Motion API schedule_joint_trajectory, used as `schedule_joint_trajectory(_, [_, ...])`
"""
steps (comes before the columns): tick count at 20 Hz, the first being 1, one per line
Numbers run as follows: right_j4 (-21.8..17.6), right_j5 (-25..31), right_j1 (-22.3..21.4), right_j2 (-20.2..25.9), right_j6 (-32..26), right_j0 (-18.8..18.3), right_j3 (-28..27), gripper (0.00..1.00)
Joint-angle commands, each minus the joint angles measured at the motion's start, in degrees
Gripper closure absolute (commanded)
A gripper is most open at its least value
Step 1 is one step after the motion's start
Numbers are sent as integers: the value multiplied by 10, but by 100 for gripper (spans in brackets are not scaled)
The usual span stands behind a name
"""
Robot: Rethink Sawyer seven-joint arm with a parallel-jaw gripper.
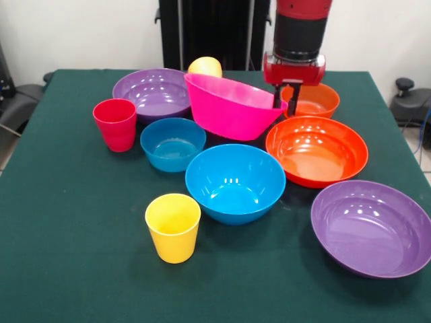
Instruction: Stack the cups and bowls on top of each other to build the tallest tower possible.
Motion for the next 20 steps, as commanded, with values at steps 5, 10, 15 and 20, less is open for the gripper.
schedule_joint_trajectory(5, [46,223,-149,-52,92,67,-25,100])
schedule_joint_trajectory(10, [48,282,-197,-51,78,65,-24,100])
schedule_joint_trajectory(15, [55,331,-224,-45,67,56,-26,100])
schedule_joint_trajectory(20, [64,365,-239,-34,53,45,-31,100])
